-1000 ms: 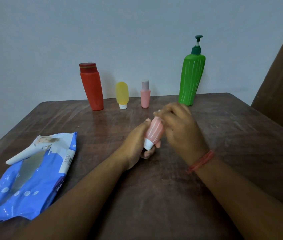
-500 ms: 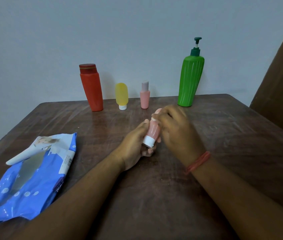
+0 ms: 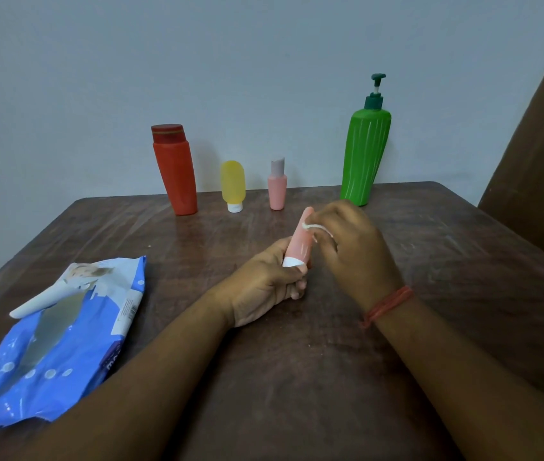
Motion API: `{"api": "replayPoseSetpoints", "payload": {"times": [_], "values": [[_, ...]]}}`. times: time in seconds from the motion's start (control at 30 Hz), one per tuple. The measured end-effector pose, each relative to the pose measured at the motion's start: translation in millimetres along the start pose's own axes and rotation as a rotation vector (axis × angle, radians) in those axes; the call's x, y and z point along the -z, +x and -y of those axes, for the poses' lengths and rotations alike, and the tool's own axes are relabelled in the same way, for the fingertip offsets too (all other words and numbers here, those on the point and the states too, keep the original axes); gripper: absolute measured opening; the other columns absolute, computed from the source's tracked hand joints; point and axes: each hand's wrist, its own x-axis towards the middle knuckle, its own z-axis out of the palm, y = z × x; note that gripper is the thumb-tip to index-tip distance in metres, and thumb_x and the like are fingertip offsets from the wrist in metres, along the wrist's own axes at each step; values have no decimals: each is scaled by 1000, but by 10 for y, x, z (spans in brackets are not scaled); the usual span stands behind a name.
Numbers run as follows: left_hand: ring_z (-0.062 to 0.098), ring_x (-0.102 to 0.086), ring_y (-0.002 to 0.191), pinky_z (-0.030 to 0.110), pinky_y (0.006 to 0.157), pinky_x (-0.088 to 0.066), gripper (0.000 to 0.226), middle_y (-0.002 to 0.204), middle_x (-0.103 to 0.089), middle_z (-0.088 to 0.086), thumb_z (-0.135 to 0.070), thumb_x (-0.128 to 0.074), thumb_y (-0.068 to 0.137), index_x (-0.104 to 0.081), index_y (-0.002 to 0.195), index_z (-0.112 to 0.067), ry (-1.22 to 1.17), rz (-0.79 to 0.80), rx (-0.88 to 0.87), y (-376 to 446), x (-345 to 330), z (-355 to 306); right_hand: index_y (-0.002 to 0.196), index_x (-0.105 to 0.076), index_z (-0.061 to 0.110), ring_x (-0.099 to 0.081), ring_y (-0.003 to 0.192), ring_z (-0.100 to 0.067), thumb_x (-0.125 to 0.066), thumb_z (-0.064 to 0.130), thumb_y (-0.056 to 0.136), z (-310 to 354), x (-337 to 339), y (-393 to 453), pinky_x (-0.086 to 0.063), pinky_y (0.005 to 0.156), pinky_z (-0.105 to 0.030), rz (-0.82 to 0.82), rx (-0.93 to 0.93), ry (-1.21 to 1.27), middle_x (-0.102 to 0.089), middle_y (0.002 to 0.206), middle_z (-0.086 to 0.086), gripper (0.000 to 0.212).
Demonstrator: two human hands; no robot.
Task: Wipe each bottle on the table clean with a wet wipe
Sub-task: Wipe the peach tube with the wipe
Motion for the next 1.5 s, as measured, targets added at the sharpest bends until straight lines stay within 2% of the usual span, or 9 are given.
{"api": "replayPoseSetpoints", "payload": {"times": [0.13, 0.53, 0.67, 0.8, 0.93, 1.13, 1.3, 1.43, 1.5], "values": [[12, -51, 68, 22, 60, -44, 34, 90, -56, 6, -1, -56, 85, -51, 117, -12, -20, -17, -23, 7, 9, 17, 97, -73, 7, -59, 88, -22, -66, 2, 88, 95, -40, -47, -47, 80, -30, 180, 186, 75, -62, 95, -7, 12], [11, -50, 67, 24, 60, -43, 54, 94, -51, 8, -2, -57, 86, -44, 138, -8, 64, -17, -9, 26, 8, 34, 98, -73, 7, -53, 85, -17, -65, 0, 87, 52, 39, 18, -45, 75, -29, 60, 49, -10, -58, 93, -6, 16], [11, -51, 66, 23, 60, -43, 48, 87, -53, 6, -2, -57, 85, -48, 131, -10, 4, -20, -4, 24, 17, 16, 94, -73, 7, -54, 85, -18, -65, 7, 90, 59, 0, -39, -47, 77, -32, 222, 195, 62, -57, 92, -6, 9], [11, -50, 66, 24, 60, -44, 51, 94, -50, 8, -3, -57, 87, -45, 137, -9, 45, -12, -5, 35, 14, 29, 97, -74, 7, -58, 86, -17, -69, 2, 87, 7, 14, -18, -49, 77, -32, 57, 33, 63, -61, 94, -4, 12], [11, -51, 66, 24, 60, -43, 49, 94, -53, 11, -3, -57, 85, -46, 132, -11, 29, -23, 6, 17, -6, 7, 95, -74, 9, -60, 87, -18, -68, 5, 89, 46, 6, -79, -49, 80, -29, 162, 127, 116, -61, 94, -4, 9], [16, -50, 69, 28, 71, -46, 60, 79, -56, -1, -10, -56, 96, -36, 144, -41, 477, 15, -1, -15, -19, -32, 98, -73, 8, -59, 89, -10, -67, -1, 90, -79, 28, 9, -45, 82, -13, -176, -205, 80, -64, 99, -6, 14], [12, -50, 69, 26, 70, -46, 64, 78, -56, 0, -11, -54, 100, -28, 148, -44, 563, -2, 0, -49, -77, -75, 98, -73, 4, -63, 94, -22, -63, -5, 88, -49, 45, -29, -47, 88, -21, -83, -2, 18, -65, 100, -8, 17], [13, -52, 71, 33, 78, -47, 67, 81, -57, 3, -20, -56, 98, -24, 149, -50, 649, 1, 16, -44, -54, -68, 100, -74, 3, -59, 92, -12, -64, -8, 88, -98, 88, 26, -37, 86, -3, -160, -150, 61, -65, 100, -9, 19], [13, -52, 70, 30, 74, -46, 65, 83, -56, 5, -16, -55, 100, -25, 150, -46, 613, -4, 2, -51, -68, -82, 103, -74, 3, -60, 96, -15, -62, -7, 87, -31, 68, -27, -44, 90, -14, -72, -26, 57, -66, 102, -9, 22]]}}
